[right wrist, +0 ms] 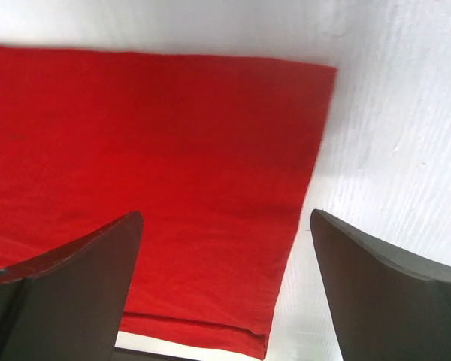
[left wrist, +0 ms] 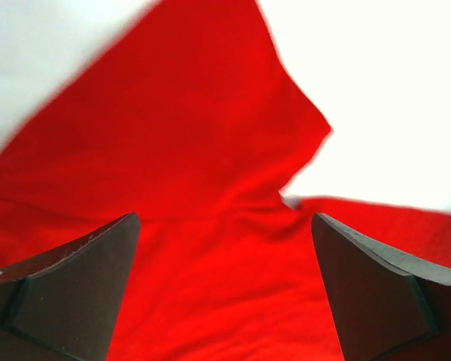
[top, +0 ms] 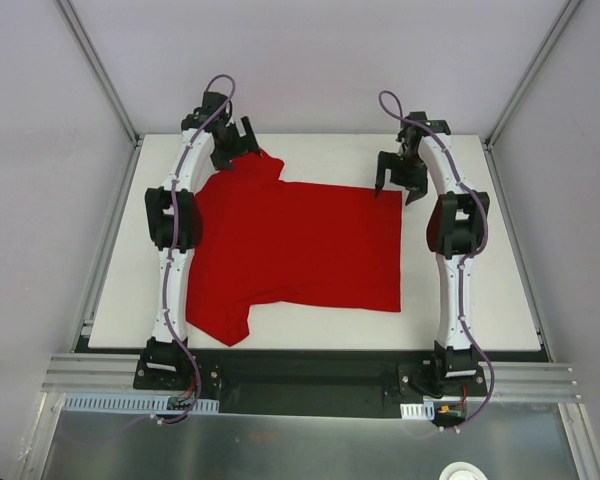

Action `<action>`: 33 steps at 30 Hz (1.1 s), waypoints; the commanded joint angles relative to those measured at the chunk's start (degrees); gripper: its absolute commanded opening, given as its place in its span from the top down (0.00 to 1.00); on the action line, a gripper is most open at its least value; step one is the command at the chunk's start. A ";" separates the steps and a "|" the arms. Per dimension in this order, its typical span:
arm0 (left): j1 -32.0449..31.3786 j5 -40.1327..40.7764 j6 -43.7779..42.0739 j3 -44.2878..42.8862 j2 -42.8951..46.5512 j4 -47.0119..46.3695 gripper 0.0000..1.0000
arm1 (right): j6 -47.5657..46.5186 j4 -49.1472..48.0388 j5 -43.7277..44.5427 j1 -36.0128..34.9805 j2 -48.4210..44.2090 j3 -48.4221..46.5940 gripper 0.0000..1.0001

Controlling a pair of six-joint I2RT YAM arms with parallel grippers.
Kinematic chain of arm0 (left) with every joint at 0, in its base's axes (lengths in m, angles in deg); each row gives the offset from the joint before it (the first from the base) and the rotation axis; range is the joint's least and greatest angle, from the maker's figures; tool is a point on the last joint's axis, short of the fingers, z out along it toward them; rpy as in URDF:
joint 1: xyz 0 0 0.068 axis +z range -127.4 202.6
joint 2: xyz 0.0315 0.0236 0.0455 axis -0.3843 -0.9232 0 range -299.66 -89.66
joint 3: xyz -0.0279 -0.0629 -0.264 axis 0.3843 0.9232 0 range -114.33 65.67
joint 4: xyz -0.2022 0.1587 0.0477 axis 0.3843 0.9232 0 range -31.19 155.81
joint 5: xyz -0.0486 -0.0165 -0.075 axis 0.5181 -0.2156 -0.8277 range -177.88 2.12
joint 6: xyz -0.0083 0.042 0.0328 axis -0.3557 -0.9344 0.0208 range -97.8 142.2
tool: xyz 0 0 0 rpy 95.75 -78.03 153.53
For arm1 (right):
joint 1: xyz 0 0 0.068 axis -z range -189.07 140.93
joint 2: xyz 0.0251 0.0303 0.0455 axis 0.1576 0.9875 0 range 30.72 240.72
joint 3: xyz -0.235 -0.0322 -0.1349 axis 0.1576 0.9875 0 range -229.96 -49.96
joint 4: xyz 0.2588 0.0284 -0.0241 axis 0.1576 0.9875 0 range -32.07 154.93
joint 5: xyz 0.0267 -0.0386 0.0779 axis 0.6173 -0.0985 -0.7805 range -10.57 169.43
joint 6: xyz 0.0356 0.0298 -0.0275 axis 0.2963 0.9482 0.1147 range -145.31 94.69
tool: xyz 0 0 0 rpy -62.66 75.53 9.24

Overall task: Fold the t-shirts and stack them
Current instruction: Grap the side of the flattened tshirt furthest away from the robot with both arms

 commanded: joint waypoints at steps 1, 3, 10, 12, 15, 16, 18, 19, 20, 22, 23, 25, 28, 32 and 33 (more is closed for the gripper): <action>1.38 -2.44 1.60 -2.32 3.26 -7.16 0.01 | 1.49 0.68 -3.89 2.65 -2.01 -1.92 0.02; 1.64 -0.07 0.70 -1.79 3.88 -10.50 0.01 | 1.66 0.94 -5.29 4.40 -1.39 -2.45 0.02; 3.31 0.04 0.87 -2.40 1.95 -16.49 0.01 | 1.14 0.85 -6.52 6.69 -1.04 -0.70 0.03; 4.80 -0.32 2.71 0.13 2.12 -16.49 0.01 | 1.40 0.85 -8.81 7.22 -0.43 -0.52 0.03; 6.30 -1.91 5.27 4.35 3.35 -16.40 0.01 | 1.67 0.15 -11.09 7.22 0.01 0.09 0.03; 6.65 -1.56 4.84 5.15 3.79 -15.97 0.01 | 1.75 -0.02 -11.53 7.31 0.19 0.18 0.04; 6.74 1.25 2.20 7.43 5.63 -15.61 0.01 | 2.45 -0.64 -13.29 9.15 0.80 0.36 0.04; 6.91 1.78 0.89 7.71 6.07 -15.44 0.01 | 2.63 -0.90 -13.64 9.33 1.15 0.19 0.04; 7.00 2.48 0.70 7.88 6.34 -14.65 0.01 | 2.72 -1.08 -14.34 9.77 1.51 -0.16 0.04; 7.00 2.23 0.09 8.15 6.96 -14.21 0.01 | 2.72 -1.34 -15.14 10.47 2.65 -0.78 0.05; 7.00 2.23 -0.17 8.15 7.04 -13.77 0.01 | 4.20 -1.52 -16.01 10.65 3.00 -1.22 0.06; 8.15 2.49 -1.49 8.06 7.22 -13.15 0.01 | 4.83 -1.70 -15.67 10.83 3.44 -1.48 0.06; 8.23 3.37 -2.37 8.15 7.57 -12.36 0.01 | 5.44 -2.31 -15.67 11.26 3.71 -1.40 0.07; 8.32 3.81 -2.37 8.15 6.87 -11.48 0.01 | 7.02 -2.84 -17.77 12.14 5.11 -1.31 0.09; 8.32 3.63 -2.29 7.97 6.78 -11.39 0.01 | 7.55 -3.10 -18.73 12.32 5.72 -1.31 0.10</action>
